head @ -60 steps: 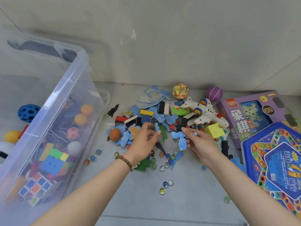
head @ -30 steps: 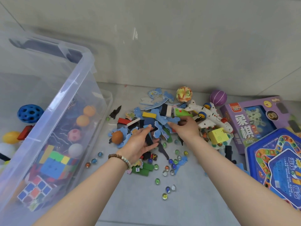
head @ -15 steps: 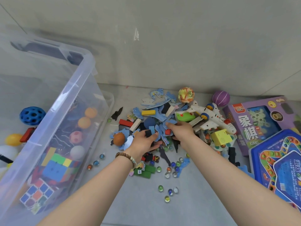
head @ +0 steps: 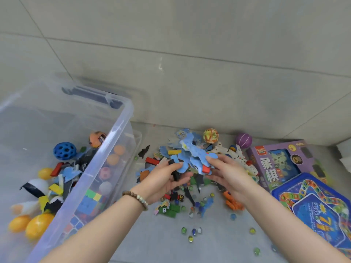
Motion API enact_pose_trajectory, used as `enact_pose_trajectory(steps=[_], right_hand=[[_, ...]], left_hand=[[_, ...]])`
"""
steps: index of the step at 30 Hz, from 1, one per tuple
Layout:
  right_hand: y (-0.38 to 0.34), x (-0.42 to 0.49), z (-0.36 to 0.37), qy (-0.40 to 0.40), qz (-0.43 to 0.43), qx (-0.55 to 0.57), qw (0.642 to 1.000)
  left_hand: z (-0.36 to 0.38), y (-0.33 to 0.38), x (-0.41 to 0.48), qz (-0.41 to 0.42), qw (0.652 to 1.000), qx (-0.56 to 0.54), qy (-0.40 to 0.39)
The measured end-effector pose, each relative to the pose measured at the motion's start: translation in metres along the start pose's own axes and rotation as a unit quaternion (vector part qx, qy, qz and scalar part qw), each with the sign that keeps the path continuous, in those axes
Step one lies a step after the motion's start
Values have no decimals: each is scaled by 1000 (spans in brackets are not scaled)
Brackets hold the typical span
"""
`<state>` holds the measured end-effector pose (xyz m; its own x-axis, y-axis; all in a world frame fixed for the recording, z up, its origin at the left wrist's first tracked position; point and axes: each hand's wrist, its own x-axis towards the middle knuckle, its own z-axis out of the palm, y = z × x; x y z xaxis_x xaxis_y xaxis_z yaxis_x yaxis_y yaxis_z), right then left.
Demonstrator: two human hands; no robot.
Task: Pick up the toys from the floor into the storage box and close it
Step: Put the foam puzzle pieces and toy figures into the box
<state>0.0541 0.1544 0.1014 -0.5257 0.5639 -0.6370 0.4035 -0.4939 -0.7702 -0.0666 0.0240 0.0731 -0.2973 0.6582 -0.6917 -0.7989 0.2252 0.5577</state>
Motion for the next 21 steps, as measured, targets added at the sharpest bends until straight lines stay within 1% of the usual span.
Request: enact_pose_trajectory(steps=[2,4,7,10,13,16,17,18,20,21], right_hand=[[-26,-20,20,-9,-38,-24,999],[-51,-38,49,-27,-70,-35,997],[-76,-62,106,-97,-88,-50,990],[-84,-75,171,-185,-59,-90,977],[-80,-78,229,-247,-12,-131,960],[-71,-70,263,-255,17,-173,951],[-67,-67,268,-258,17,-192,947],[-64,-64,270,-260,13,-212,942],[-63,-57,261,-267,-1,-242,933],[-65,-52,252,-270,-3,-239,933]], left_hand=[[5,26,-28,33,999,-5,-20],[2,53,-59,78,996,19,-23],[-28,89,-101,144,988,40,31],[-77,114,-139,164,980,28,109],[-135,127,-166,142,973,26,183],[-182,126,-175,77,974,53,208],[-191,124,-176,52,973,77,211],[-197,120,-176,31,967,128,218],[-204,116,-173,20,935,251,249],[-202,117,-173,33,923,282,261]])
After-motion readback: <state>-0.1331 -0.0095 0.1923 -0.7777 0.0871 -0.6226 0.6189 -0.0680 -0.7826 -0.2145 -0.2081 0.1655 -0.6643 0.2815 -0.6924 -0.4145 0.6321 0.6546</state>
